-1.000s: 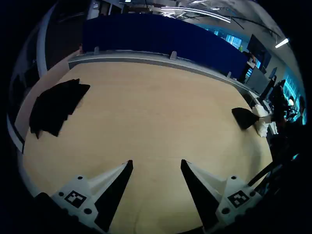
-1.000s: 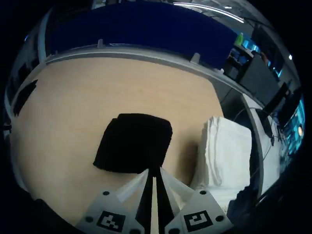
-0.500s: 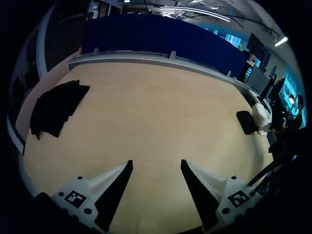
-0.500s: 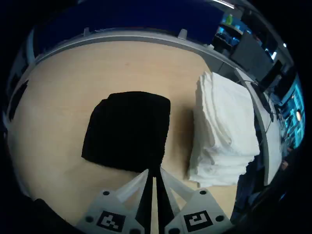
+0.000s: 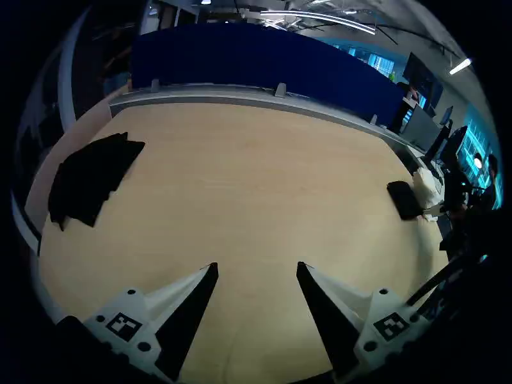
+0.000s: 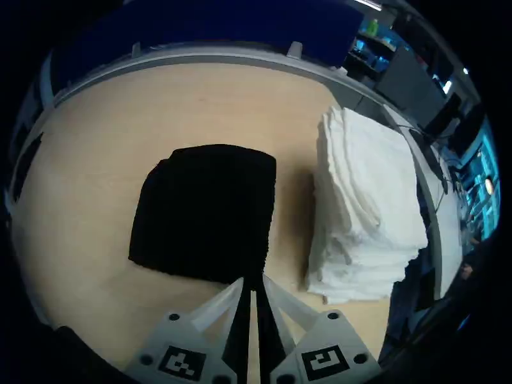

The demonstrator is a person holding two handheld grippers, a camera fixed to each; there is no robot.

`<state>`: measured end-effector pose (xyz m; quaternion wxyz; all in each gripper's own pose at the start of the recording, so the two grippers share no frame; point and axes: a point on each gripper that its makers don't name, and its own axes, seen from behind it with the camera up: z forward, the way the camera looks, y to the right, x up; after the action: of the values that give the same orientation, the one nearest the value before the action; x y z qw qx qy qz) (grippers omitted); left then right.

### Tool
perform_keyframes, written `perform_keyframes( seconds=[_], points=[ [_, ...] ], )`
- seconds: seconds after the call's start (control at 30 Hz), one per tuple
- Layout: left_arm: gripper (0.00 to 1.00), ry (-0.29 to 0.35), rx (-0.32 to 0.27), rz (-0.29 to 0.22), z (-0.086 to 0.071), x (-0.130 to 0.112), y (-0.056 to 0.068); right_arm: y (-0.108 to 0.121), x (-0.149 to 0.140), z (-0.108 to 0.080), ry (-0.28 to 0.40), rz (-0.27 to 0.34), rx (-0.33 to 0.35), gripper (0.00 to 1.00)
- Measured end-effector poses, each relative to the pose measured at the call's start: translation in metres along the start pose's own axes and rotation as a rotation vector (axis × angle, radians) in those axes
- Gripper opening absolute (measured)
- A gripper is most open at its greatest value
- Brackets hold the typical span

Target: Fold towel

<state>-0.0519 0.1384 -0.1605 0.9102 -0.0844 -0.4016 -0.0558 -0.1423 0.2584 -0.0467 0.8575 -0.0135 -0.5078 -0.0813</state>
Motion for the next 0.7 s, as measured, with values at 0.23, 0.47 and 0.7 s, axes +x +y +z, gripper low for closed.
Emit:
perform_keyframes(
  seconds=[0.23, 0.47, 0.7],
  points=[
    [0.91, -0.004, 0.002, 0.000, 0.001, -0.002, 0.000, 0.005, -0.008, 0.002, -0.025, 0.013, -0.018, 0.05],
    [0.91, -0.006, 0.002, 0.002, 0.002, -0.003, 0.001, 0.009, -0.013, 0.004, -0.038, 0.016, -0.033, 0.06],
    [0.91, -0.005, 0.000, 0.003, 0.002, -0.001, 0.003, 0.012, -0.014, 0.002, -0.038, 0.022, -0.045, 0.10]
  ],
)
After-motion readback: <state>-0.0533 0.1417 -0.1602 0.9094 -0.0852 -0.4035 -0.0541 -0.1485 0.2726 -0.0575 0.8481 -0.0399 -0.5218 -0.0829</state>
